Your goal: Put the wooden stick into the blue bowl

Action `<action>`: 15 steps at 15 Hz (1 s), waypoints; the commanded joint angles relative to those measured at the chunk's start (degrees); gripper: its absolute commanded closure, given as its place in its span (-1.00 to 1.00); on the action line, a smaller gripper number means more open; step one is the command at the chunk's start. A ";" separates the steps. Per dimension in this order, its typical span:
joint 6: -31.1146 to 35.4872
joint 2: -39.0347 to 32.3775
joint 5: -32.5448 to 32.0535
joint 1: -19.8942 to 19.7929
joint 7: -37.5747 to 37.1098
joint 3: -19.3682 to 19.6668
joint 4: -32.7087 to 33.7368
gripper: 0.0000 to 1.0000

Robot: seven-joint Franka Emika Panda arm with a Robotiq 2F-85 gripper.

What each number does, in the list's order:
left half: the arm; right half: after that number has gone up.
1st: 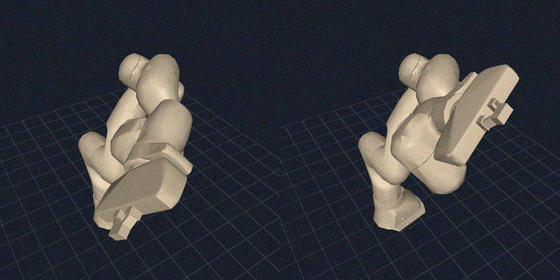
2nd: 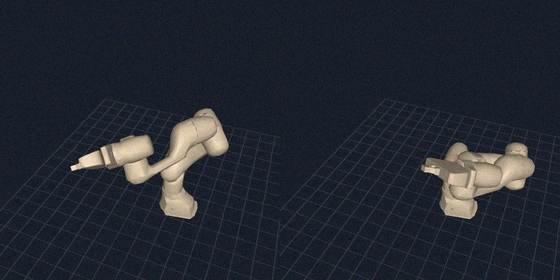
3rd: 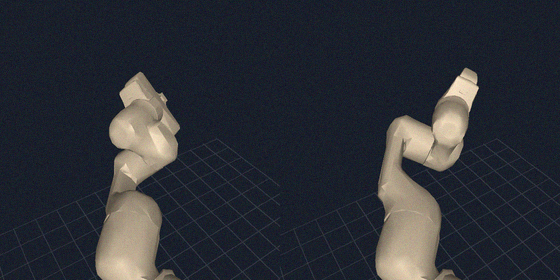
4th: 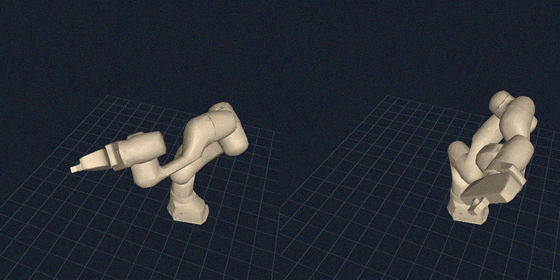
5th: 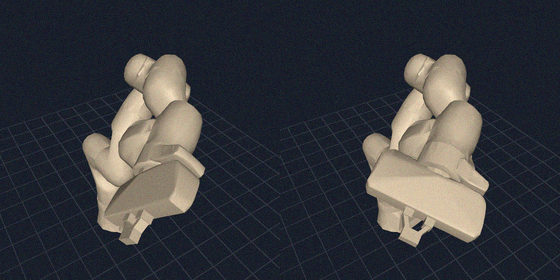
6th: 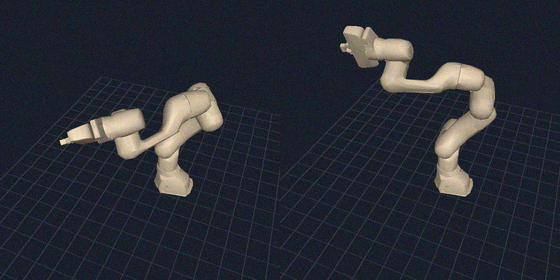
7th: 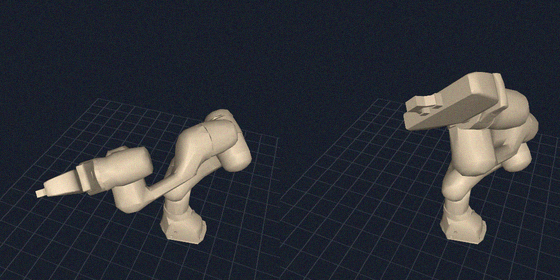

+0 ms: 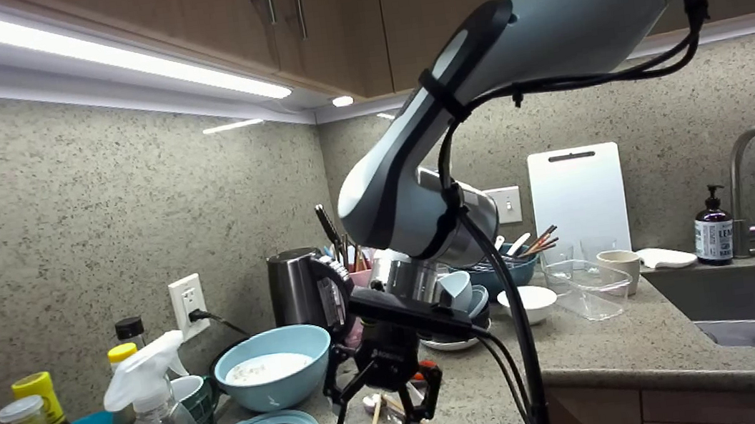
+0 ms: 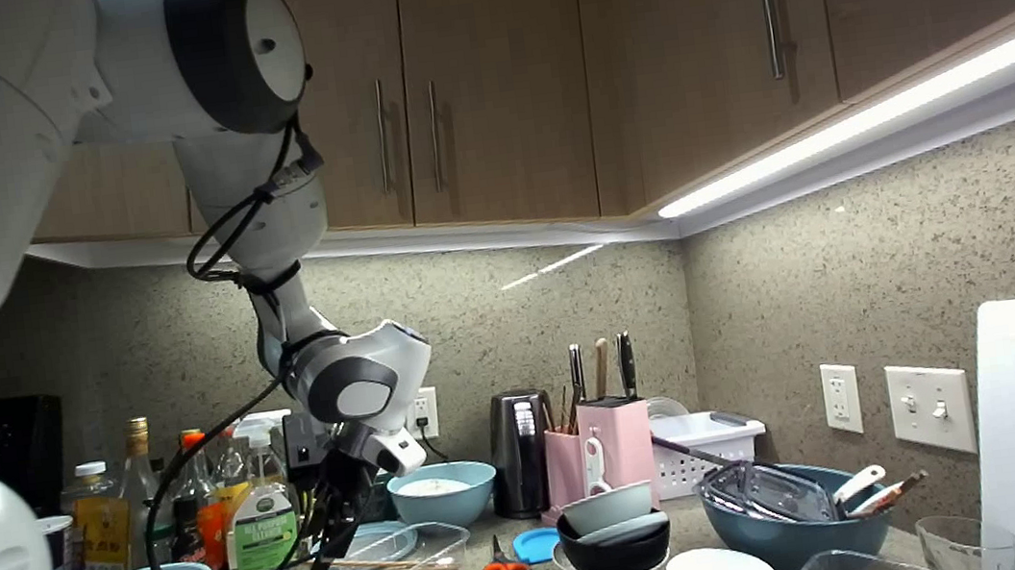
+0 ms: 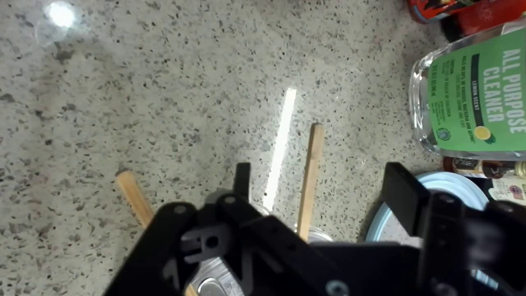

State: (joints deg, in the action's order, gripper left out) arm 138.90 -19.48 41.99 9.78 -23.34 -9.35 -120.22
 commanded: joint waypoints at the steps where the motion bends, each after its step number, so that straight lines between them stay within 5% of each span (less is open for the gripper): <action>1: -2.91 -2.08 -0.64 0.51 -4.43 0.78 2.92 -0.06; 3: -4.14 -3.10 -0.56 0.52 -5.84 1.04 4.29 0.21; 5: -5.14 -3.90 -0.54 0.53 -6.97 1.32 5.40 0.27; 7: -6.59 -4.57 -0.17 0.32 -7.93 1.52 6.52 0.68; 11: -8.96 -5.61 0.20 0.20 -9.61 2.08 8.37 0.56; 14: -10.19 -6.24 0.26 0.24 -11.08 2.44 9.51 0.78; 15: -10.36 -6.44 0.13 0.34 -11.61 2.55 9.83 0.22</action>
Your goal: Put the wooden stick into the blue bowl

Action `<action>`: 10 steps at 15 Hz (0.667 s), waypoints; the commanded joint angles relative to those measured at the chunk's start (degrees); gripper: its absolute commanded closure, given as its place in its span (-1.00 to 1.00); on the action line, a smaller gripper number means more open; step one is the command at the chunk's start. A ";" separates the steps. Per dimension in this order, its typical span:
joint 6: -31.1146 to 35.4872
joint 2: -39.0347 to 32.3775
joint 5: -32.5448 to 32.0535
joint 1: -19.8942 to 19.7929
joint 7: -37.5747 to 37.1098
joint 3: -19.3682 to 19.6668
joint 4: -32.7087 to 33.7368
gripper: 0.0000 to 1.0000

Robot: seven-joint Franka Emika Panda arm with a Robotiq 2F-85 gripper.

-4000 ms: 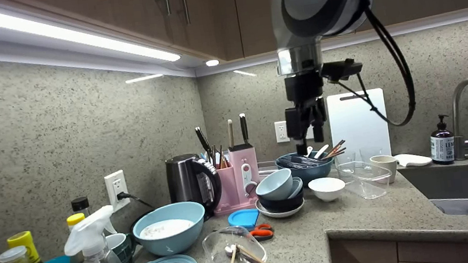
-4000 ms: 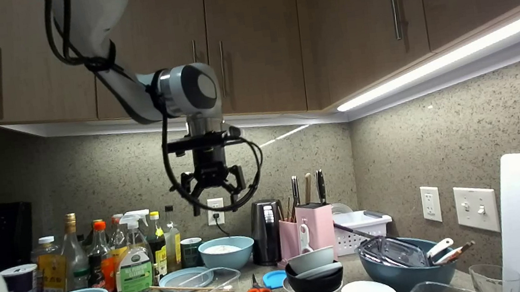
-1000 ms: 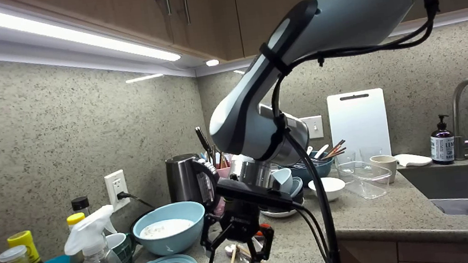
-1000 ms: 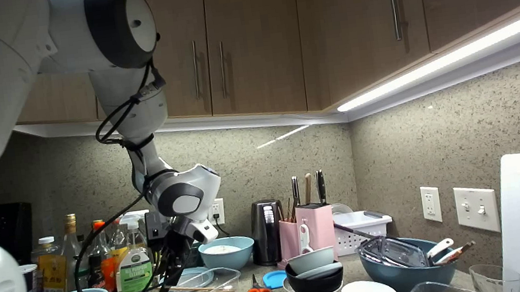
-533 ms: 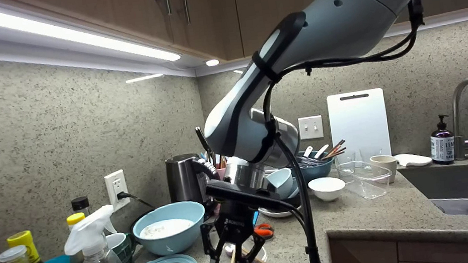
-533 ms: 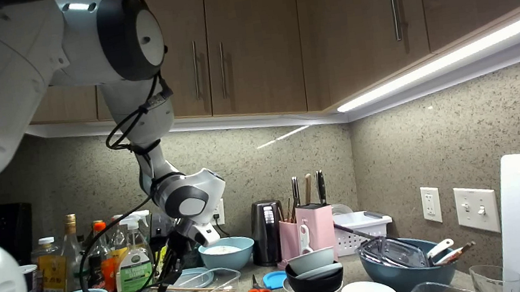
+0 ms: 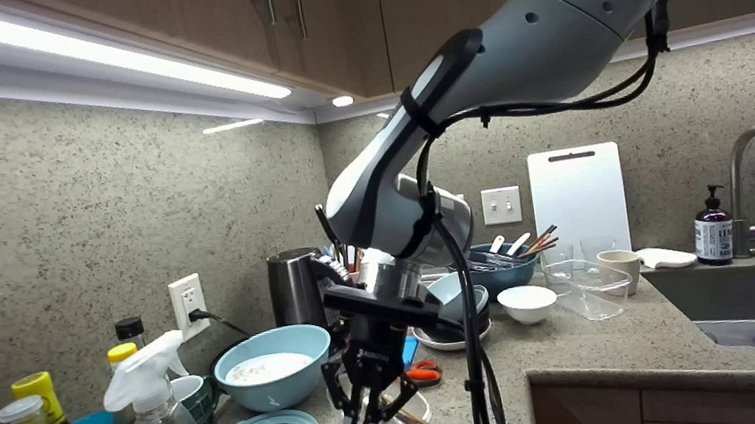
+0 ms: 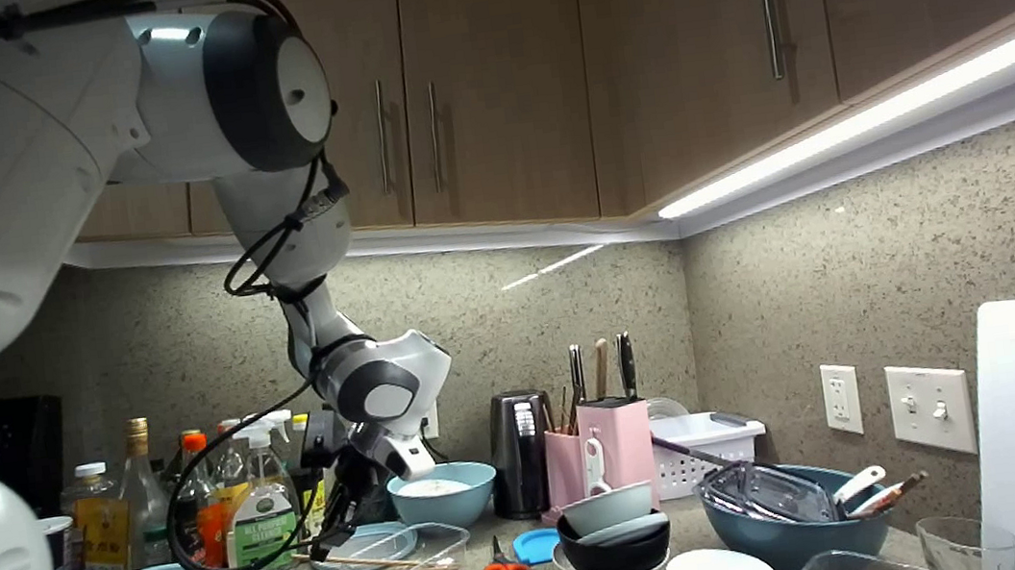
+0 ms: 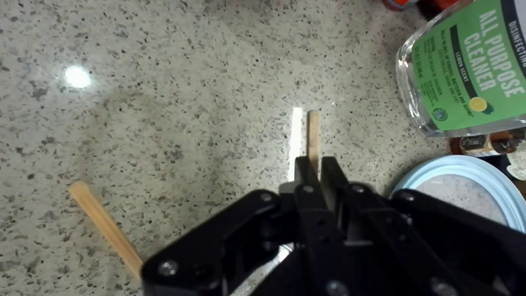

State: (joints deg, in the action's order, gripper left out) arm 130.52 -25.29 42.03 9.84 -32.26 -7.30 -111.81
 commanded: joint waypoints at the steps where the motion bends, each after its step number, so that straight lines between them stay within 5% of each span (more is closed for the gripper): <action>1: -2.18 -0.81 0.00 0.33 -3.12 0.54 1.66 0.27; 10: -2.92 -2.56 -0.06 0.48 -4.73 0.50 2.70 -0.78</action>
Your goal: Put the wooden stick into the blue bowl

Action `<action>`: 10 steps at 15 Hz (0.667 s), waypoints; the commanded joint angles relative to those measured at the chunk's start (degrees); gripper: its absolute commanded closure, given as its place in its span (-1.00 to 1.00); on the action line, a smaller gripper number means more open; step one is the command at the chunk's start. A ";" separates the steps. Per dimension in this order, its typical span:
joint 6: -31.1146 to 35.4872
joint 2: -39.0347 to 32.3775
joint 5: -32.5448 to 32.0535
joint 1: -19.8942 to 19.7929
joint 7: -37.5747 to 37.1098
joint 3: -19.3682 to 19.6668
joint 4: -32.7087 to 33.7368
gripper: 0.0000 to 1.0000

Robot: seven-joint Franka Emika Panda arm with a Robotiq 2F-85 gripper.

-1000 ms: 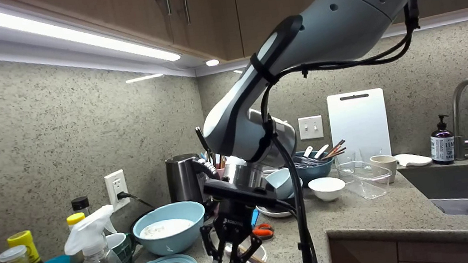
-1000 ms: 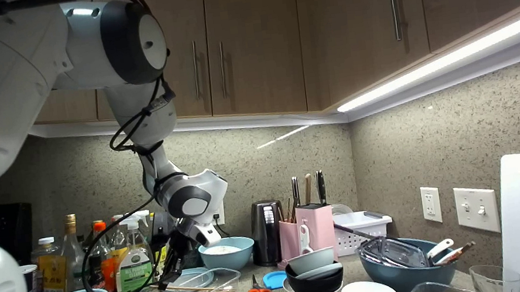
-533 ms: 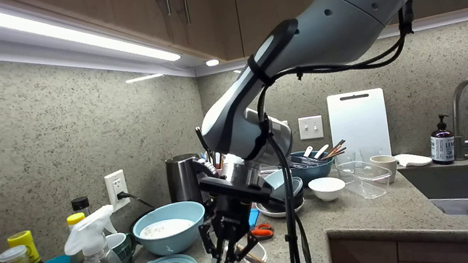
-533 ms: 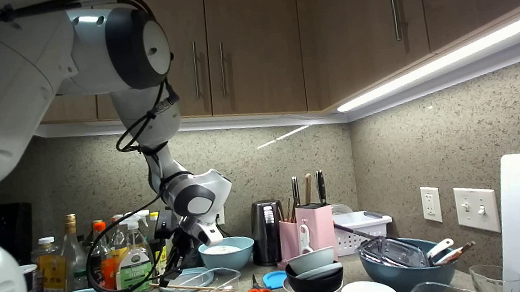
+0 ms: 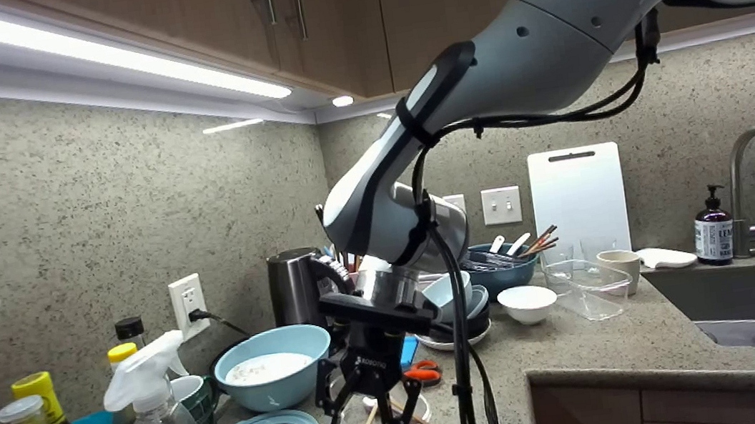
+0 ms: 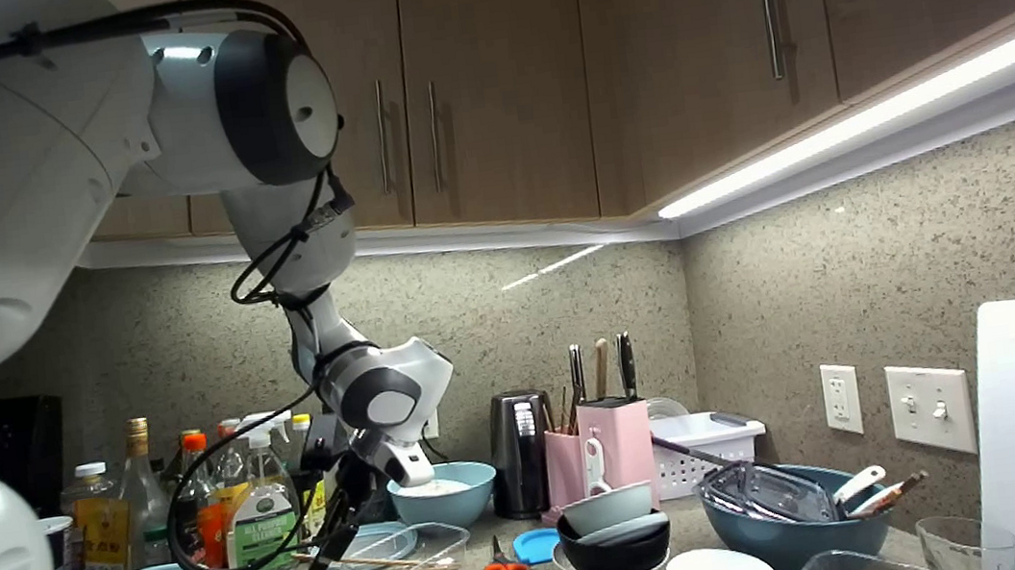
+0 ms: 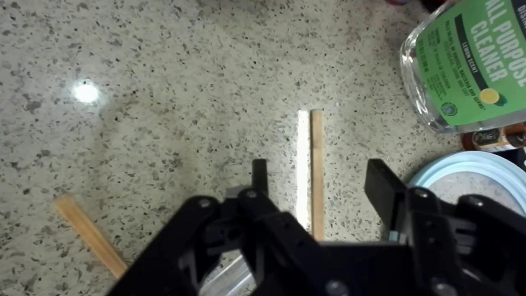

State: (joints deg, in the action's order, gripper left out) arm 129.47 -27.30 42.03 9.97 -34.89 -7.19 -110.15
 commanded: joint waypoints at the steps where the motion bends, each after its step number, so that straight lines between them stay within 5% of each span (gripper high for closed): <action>1: -1.94 -0.70 -0.04 0.36 -2.15 0.40 1.16 -0.43; 2: -2.00 -0.84 -0.02 0.36 -2.06 0.39 1.29 0.00; 3: -1.99 -0.97 0.06 0.35 -2.02 0.37 1.41 0.01; 10: -1.88 -1.61 -0.09 0.51 -1.42 0.29 1.99 0.92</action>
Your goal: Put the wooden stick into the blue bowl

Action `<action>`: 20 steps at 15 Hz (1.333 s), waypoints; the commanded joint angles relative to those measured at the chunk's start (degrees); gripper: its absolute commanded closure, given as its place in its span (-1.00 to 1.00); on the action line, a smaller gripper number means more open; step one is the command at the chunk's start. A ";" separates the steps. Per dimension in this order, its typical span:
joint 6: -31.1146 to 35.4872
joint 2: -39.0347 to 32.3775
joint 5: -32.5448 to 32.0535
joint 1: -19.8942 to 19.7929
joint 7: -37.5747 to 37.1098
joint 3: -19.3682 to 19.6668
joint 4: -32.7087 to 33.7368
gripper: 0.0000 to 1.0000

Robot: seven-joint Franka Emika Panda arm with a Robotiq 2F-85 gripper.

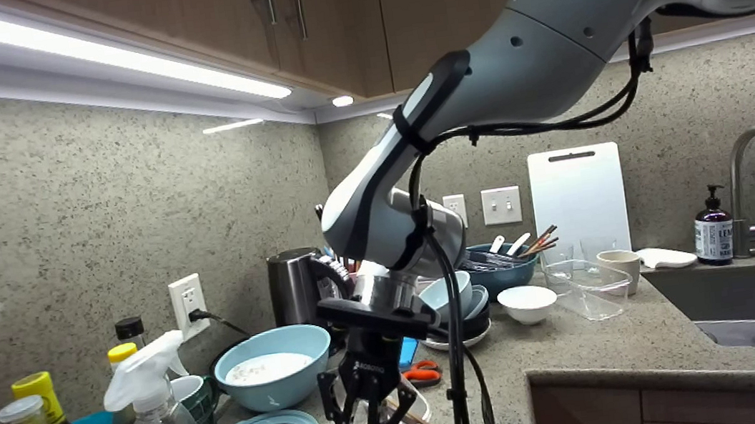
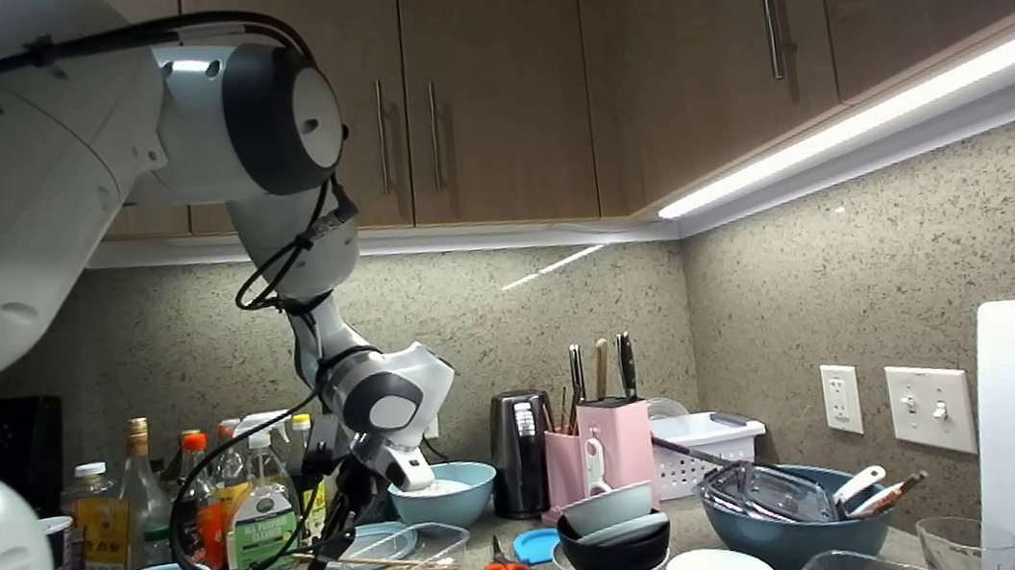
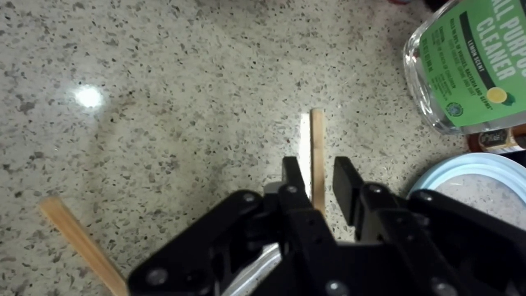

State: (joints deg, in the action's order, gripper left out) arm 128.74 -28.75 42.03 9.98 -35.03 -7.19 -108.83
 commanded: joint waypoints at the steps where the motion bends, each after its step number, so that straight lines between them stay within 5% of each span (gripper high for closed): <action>1: -0.98 -0.08 -0.18 0.58 -1.16 0.29 0.57 0.98; 7: 0.11 1.86 -2.72 2.34 -1.31 0.59 -1.38 0.96; 17: 0.56 13.20 -27.55 8.09 -2.02 1.03 -7.57 0.96; 20: -1.17 16.49 -28.23 6.07 2.73 -0.53 -6.77 0.96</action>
State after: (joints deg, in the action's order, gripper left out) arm 128.85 -17.34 14.56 17.68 -35.96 -6.61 -113.48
